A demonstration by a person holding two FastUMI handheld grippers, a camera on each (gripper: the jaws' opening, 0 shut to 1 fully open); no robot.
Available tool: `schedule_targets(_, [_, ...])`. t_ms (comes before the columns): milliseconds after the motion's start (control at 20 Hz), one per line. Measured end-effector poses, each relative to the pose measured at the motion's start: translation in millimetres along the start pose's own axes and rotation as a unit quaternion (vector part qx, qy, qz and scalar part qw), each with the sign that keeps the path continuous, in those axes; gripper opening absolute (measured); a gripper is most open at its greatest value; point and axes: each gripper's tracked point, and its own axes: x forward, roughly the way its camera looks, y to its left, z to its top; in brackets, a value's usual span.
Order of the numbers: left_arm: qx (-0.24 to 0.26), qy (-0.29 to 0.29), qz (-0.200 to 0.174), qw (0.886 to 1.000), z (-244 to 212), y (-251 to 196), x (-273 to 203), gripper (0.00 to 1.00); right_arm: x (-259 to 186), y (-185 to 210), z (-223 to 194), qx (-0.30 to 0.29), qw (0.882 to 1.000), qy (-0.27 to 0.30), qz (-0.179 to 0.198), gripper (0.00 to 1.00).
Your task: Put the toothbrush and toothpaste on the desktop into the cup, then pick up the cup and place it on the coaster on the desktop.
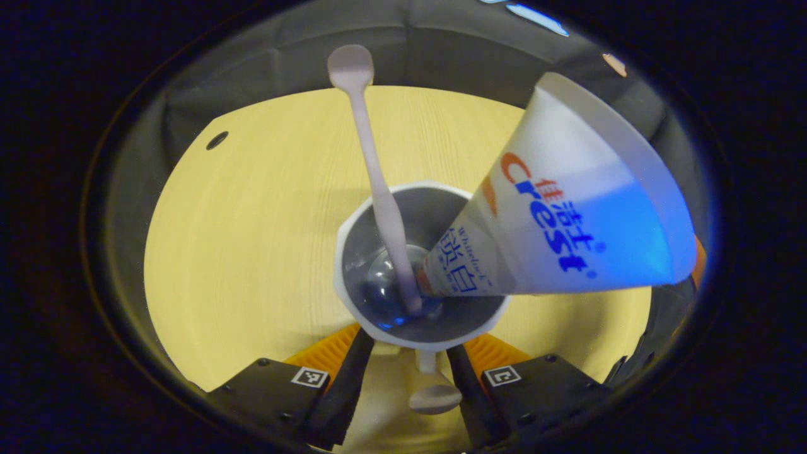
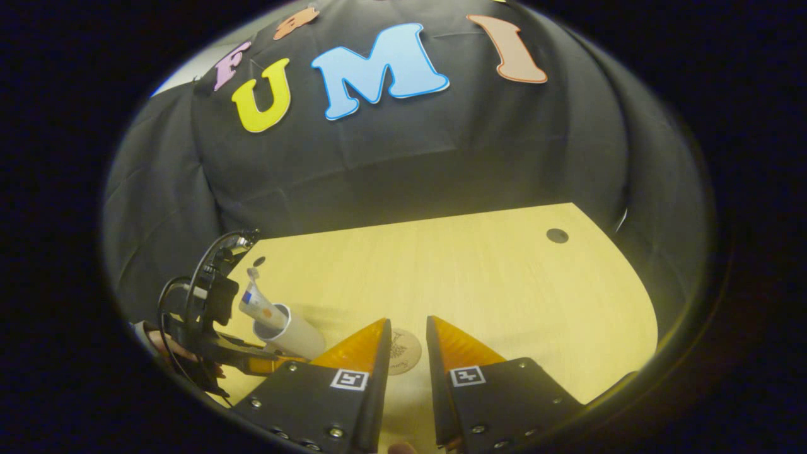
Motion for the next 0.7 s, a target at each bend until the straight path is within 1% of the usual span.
schedule_targets(100, [-0.003, 0.007, -0.003, 1.0, -3, -2, 3, 0.68, 0, -1, -2, -0.002, 1.0, 0.003, 0.001, 0.33])
schedule_targets(150, [-0.005, 0.008, -0.005, 1.0, -5, -4, 4, 0.72, 0, -2, -3, -0.002, 1.0, 0.007, 0.001, 0.33])
schedule_targets(250, [-0.004, 0.014, 0.004, 1.0, -6, -3, 5, 0.51, 1, -3, -4, 0.002, 1.0, 0.012, 0.003, 0.32])
schedule_targets(300, [0.0, 0.021, 0.007, 1.0, -9, -4, 4, 0.5, 1, -3, -4, 0.004, 1.0, 0.012, 0.003, 0.33])
schedule_targets(350, [0.007, 0.023, 0.017, 1.0, -11, -1, 5, 0.5, 1, -3, -4, 0.006, 1.0, 0.012, 0.002, 0.33])
schedule_targets(400, [0.018, 0.021, 0.021, 0.999, -10, -2, 5, 0.41, 0, -4, -3, 0.006, 1.0, 0.011, 0.002, 0.33])
schedule_targets(450, [0.03, 0.02, 0.025, 0.999, -10, -1, 4, 0.34, -1, -5, -4, 0.006, 1.0, 0.011, 0.001, 0.33])
schedule_targets(600, [0.059, 0.001, 0.036, 0.998, -6, -1, 5, 0.43, -2, -9, -4, 0.008, 1.0, 0.011, -0.001, 0.33])
schedule_targets(650, [0.065, -0.004, 0.036, 0.997, -6, -4, 5, 0.31, -3, -10, -5, 0.01, 1.0, 0.011, -0.002, 0.33])
schedule_targets(700, [0.065, -0.009, 0.033, 0.997, -3, -7, 3, 0.37, -4, -10, -5, 0.01, 1.0, 0.011, -0.003, 0.33])
